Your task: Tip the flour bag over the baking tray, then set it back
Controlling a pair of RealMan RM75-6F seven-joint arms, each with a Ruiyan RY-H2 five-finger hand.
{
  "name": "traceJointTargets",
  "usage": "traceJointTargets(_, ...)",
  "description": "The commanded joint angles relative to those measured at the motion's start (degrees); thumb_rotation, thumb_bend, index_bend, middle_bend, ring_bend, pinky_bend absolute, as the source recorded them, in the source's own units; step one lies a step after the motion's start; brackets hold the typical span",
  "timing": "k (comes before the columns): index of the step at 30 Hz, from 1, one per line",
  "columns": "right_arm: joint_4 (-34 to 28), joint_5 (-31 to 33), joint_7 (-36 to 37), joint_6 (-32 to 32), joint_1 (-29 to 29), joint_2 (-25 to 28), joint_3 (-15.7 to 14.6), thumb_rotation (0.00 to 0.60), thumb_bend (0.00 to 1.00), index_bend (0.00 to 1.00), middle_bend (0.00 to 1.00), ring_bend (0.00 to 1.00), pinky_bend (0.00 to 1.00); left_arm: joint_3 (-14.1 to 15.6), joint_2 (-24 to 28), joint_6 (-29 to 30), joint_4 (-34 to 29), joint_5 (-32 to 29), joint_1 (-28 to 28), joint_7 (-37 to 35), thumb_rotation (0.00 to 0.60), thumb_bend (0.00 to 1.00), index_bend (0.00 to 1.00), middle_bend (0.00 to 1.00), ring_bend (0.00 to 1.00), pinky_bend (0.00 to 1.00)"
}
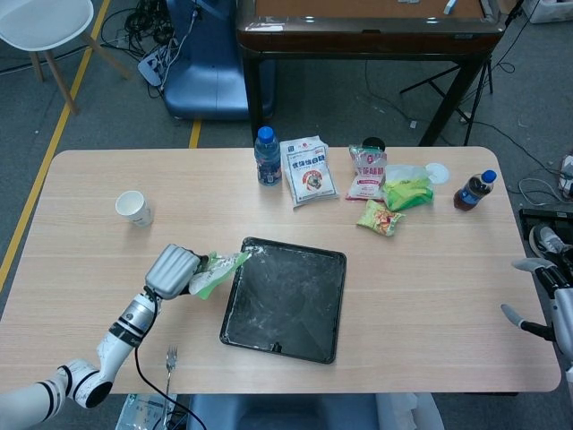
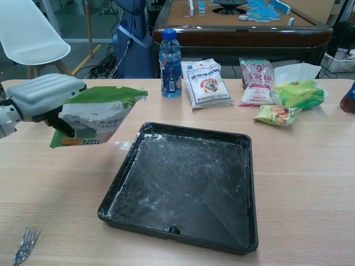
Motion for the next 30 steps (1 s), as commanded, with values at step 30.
traceJointTargets(30, 1.73, 0.34, 1.66, -0.64, -0.02, -1.04, -0.31, 0.600, 0.16, 0.32, 0.31, 0.16, 0.27, 7.75, -5.68, -9.68, -3.48, 5.51, -4.69, 55.95, 0.600, 0.36, 0.59, 0.74, 0.72, 0.89)
